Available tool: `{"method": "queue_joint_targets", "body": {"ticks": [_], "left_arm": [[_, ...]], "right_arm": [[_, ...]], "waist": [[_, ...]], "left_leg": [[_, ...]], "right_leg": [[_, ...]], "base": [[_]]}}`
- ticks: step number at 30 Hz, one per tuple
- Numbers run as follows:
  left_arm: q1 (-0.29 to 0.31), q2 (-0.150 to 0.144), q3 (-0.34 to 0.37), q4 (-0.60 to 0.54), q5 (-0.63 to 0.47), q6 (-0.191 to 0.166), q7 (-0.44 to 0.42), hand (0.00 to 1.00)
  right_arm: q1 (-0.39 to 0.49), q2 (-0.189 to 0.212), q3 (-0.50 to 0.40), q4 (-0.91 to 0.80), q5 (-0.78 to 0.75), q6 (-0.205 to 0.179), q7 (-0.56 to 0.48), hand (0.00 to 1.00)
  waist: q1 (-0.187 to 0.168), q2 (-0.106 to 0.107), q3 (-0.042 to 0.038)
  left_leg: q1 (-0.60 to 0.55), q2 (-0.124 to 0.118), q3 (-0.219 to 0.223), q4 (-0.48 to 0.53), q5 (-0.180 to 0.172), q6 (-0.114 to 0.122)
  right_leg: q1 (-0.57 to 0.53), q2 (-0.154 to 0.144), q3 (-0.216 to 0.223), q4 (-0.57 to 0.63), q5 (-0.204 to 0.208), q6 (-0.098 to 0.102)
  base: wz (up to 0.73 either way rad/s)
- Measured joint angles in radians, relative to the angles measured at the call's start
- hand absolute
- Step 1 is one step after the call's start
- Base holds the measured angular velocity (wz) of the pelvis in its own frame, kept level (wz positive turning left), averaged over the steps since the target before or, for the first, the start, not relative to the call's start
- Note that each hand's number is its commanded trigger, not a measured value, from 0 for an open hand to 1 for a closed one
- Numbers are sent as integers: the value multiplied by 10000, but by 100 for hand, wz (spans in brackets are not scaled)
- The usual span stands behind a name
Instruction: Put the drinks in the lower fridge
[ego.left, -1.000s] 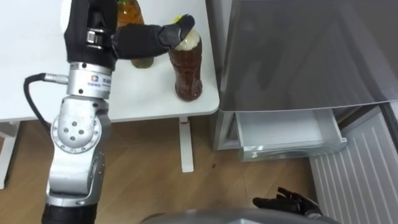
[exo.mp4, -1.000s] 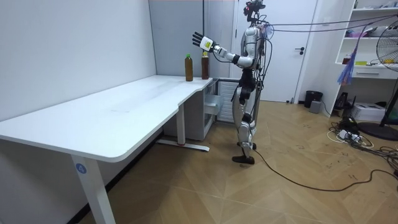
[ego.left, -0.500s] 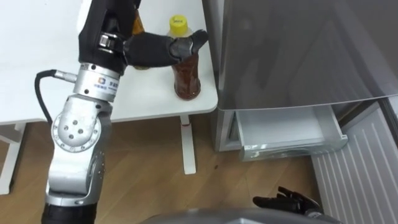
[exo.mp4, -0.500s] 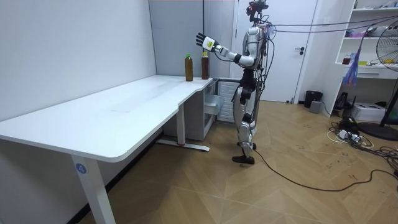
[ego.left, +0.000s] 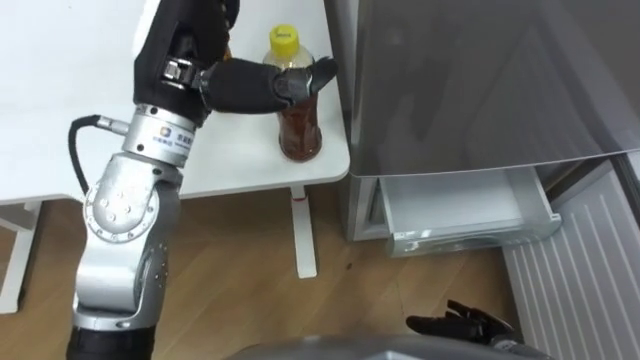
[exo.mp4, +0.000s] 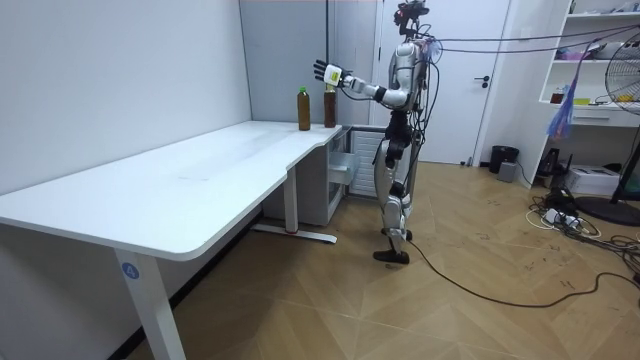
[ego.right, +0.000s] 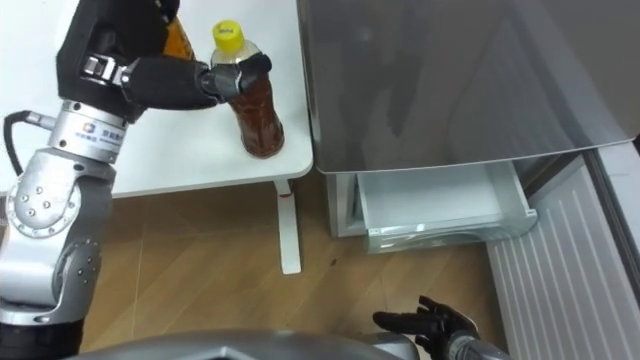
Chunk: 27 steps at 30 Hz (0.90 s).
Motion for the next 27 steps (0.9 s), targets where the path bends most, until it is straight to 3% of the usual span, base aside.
{"method": "queue_joint_targets", "body": {"ticks": [2, 6, 18, 27], "left_arm": [[8, 2, 1, 485, -160, 22, -90, 0], [21, 4, 9, 1056, -162, 429, -83, 0], [58, 2, 9, 1506, -552, 459, -124, 0], [67, 17, 10, 1690, -552, 675, -287, 0]], "right_arm": [[7, -4, 11, 15, 33, 92, -50, 0], [-2, -3, 15, 15, 78, 200, -67, 0], [9, -15, 21, -69, 187, 421, -52, 0], [10, -32, 22, -160, 182, 532, -41, 0]], "waist": [[19, 18, -10], [24, 7, 6], [69, -68, 53], [48, -43, 21]], "left_leg": [[25, 0, 4, 0, 1, 0], [66, -1, 19, 8, 2, 0], [144, 30, 157, -54, 2, 1], [131, 36, 189, -62, 2, 1]], "right_leg": [[21, 0, 5, -1, 0, 0], [15, 0, 23, -2, 0, 0], [-6, 16, 194, 88, -1, 1], [-42, 32, 294, 94, 0, 0]], "base": [[0], [0], [-3], [-2]]}}
